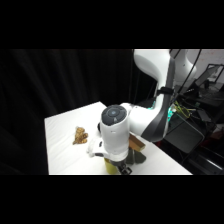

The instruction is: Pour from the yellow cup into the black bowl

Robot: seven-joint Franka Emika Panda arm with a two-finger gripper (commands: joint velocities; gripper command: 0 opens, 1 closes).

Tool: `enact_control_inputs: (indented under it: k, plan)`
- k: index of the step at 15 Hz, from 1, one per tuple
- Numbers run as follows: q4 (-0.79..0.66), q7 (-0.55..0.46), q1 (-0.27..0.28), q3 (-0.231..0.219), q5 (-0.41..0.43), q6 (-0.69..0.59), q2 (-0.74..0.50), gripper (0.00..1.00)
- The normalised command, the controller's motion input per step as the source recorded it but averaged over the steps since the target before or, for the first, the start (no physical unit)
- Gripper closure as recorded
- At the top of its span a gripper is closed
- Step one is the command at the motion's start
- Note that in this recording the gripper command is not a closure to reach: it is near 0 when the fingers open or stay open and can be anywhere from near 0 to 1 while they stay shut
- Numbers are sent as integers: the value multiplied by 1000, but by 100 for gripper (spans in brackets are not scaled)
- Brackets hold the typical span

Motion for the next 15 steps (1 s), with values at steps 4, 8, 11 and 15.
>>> enact_control_inputs:
  k: [4,8,11,15]
  plan:
    - [118,-164,51,-67,74,-45,18,100]
    - [80,-127,62,-100,27,-89,-45,13]
    - [-25,-179,-12,-56,64,-238,-308,13]
    - [-203,-261,-154,42,207,-358,-680,13]
